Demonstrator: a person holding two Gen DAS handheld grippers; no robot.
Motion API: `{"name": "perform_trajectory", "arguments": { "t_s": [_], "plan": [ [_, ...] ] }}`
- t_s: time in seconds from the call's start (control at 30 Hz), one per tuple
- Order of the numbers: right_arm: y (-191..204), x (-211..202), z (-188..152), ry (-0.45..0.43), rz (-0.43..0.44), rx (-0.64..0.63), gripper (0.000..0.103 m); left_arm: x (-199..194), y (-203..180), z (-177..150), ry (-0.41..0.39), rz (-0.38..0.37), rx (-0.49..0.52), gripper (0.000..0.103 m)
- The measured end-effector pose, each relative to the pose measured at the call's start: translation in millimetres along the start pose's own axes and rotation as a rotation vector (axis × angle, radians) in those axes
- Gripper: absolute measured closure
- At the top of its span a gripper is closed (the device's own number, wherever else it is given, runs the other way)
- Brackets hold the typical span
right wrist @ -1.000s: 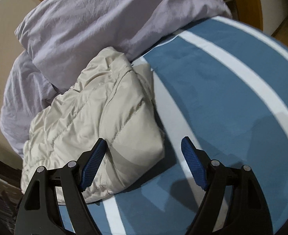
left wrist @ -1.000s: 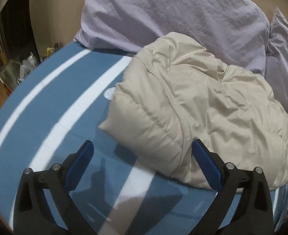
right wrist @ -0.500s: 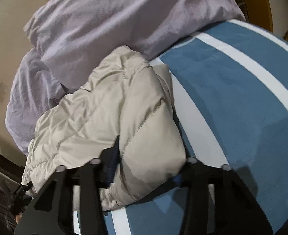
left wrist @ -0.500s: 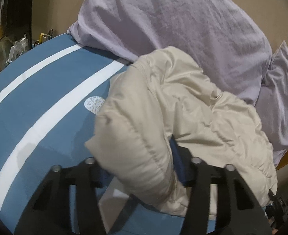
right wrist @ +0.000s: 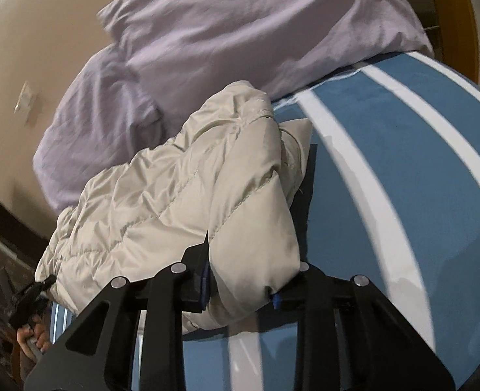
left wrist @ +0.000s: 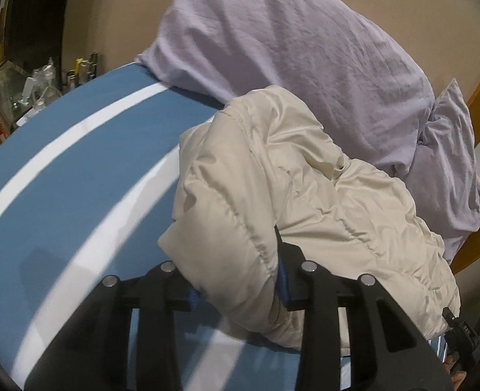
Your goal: Fold large clothes
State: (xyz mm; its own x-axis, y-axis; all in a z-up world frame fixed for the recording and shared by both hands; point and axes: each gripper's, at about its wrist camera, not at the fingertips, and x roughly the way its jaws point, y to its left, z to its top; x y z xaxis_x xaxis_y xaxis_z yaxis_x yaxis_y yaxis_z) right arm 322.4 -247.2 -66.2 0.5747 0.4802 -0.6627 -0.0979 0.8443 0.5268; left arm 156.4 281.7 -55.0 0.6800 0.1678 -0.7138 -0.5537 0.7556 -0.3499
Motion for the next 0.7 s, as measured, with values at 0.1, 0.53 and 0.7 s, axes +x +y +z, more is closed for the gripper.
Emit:
{"name": "perform_trajectory", "arguments": {
  "t_s": [0.1, 0.53, 0.7],
  "plan": [
    [8.0, -10.5, -22.8, 0.031, 0.033, -0.025, 0.075, -19.2, 19.2, -8.3, -0.002, 0.008, 0.007, 0.067],
    [29.5, -31.2, -48.0, 0.072, -0.038, -0.107, 0.055, -43.8, 50.3, -29.5, -0.01, 0.089, 0.002, 0.05],
    [34.9, -45.3, -41.3, -0.01, -0.17, -0.181, 0.039, -44.8, 51.8, -30.4, -0.023, 0.119, 0.002, 0.035]
  ]
}}
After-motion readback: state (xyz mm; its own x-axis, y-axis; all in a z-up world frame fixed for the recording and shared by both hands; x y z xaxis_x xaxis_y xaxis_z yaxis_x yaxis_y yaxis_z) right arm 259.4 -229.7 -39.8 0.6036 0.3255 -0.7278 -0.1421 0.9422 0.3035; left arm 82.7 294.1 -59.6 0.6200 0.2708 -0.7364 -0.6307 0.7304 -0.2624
